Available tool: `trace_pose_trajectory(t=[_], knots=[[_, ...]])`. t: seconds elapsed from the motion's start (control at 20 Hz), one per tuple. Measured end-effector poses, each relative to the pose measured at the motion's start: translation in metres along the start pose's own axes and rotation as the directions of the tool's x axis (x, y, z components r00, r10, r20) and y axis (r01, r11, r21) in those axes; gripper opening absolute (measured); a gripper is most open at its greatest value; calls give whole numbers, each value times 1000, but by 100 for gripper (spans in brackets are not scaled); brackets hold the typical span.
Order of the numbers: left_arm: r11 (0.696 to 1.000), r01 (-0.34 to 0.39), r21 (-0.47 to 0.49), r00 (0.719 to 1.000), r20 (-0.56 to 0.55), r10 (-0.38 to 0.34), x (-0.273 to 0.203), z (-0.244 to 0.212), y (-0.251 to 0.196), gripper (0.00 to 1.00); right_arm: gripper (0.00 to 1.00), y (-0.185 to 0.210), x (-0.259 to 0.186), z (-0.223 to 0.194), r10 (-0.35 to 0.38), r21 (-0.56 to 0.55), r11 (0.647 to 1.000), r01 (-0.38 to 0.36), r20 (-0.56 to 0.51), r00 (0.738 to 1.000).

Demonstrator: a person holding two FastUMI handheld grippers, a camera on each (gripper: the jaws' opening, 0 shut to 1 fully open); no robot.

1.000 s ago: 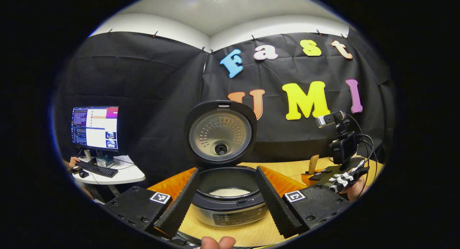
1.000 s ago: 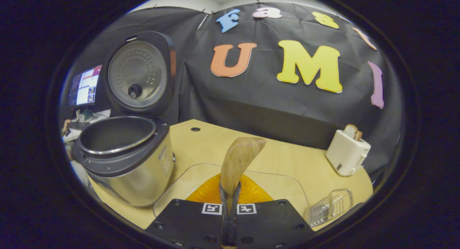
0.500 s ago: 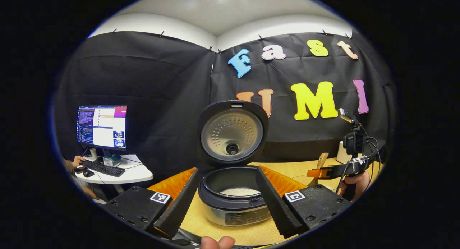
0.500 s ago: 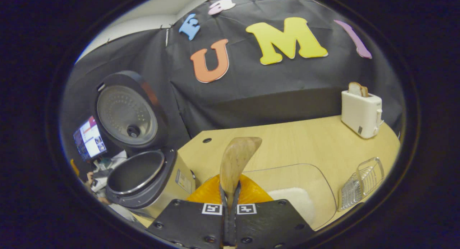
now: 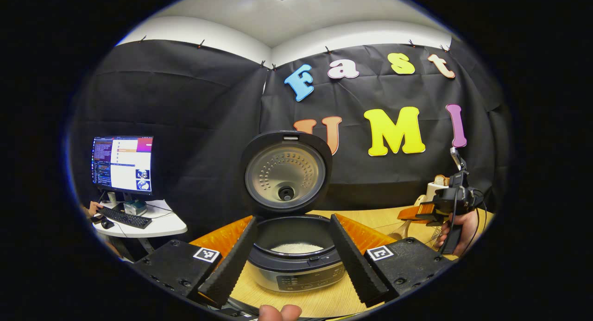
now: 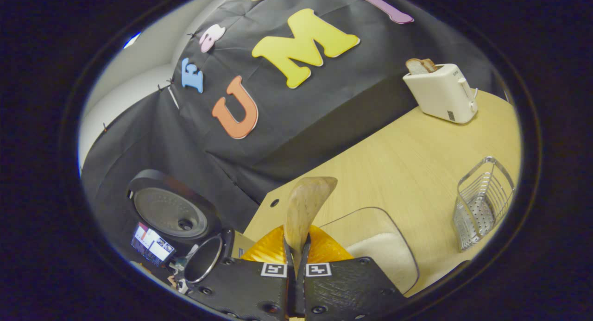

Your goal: Close the left gripper, press the button to open the rice cooker; take a wooden spoon from the chopstick holder with the right hand, scoop a spoonful of rice and pour it into the rice cooker, then put the wooden spoon back into the chopstick holder.

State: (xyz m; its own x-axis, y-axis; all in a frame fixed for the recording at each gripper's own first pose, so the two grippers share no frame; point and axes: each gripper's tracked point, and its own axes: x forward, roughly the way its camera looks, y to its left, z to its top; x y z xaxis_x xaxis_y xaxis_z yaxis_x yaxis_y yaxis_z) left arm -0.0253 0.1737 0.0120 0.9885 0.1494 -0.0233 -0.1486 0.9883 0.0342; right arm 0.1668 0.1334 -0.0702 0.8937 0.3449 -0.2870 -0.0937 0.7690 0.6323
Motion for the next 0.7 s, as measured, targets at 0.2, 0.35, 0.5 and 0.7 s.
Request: trace_pose_trajectory(t=[0.2, 0.35, 0.5, 0.7], knots=[[1000, 0, -3, 1000, -1, 0, 2, -2, 0, 99, 0, -8, -12, 20, 46, 99, 994, -48, 21, 999], [1000, -3, 7, 1000, -2, 3, 3, -3, 3, 99, 0, -11, -19, 26, 69, 183, 980, -73, 31, 997], [1000, 12, 6, 1000, -16, -12, 5, -11, 6, 99, 0, -2, -18, 36, 82, 207, 974, -87, 32, 996], [1000, 10, 20, 999, -30, -10, 6, -17, 12, 99, 0, 44, -16, 55, 137, 171, 975, -144, 53, 989]])
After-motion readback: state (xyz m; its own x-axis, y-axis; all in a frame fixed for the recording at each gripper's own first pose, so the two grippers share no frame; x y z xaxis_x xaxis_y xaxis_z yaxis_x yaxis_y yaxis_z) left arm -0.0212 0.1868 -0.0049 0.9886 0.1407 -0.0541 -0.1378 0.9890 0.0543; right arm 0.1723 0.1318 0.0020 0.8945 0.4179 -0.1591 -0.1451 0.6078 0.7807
